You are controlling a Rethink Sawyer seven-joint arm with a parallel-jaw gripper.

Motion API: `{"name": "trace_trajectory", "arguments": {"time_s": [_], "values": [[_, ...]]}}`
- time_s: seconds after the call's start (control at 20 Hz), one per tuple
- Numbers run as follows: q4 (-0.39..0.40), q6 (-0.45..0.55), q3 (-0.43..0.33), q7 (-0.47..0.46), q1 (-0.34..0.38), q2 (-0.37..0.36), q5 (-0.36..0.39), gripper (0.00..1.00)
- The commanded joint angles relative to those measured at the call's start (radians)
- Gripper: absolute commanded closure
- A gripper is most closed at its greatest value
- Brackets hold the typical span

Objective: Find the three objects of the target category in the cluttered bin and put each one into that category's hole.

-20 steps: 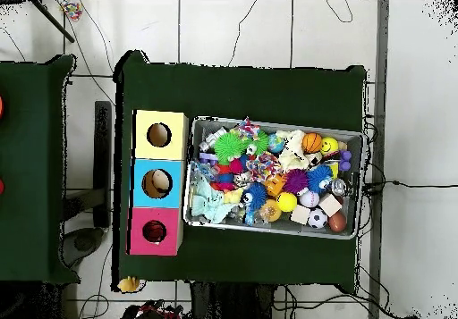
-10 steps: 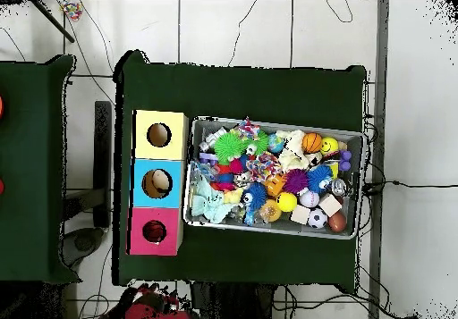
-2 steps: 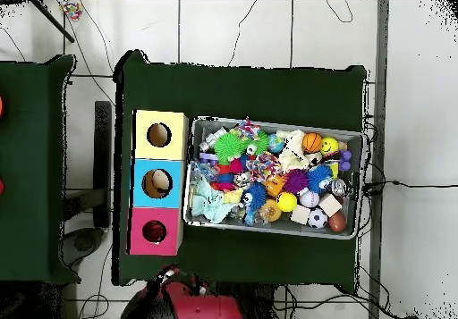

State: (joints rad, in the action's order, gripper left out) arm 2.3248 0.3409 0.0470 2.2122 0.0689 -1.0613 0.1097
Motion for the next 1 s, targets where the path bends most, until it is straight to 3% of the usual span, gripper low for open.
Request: {"name": "trace_trajectory", "arguments": {"time_s": [0.05,0.35,1.0], "values": [[-0.176,0.157,-0.179,-0.169,0.056,-0.034,0.057,0.0],[-0.208,0.182,-0.203,-0.094,-0.009,-0.024,0.063,0.0],[-0.268,0.161,-0.088,0.074,-0.186,0.044,0.112,0.0]]}}
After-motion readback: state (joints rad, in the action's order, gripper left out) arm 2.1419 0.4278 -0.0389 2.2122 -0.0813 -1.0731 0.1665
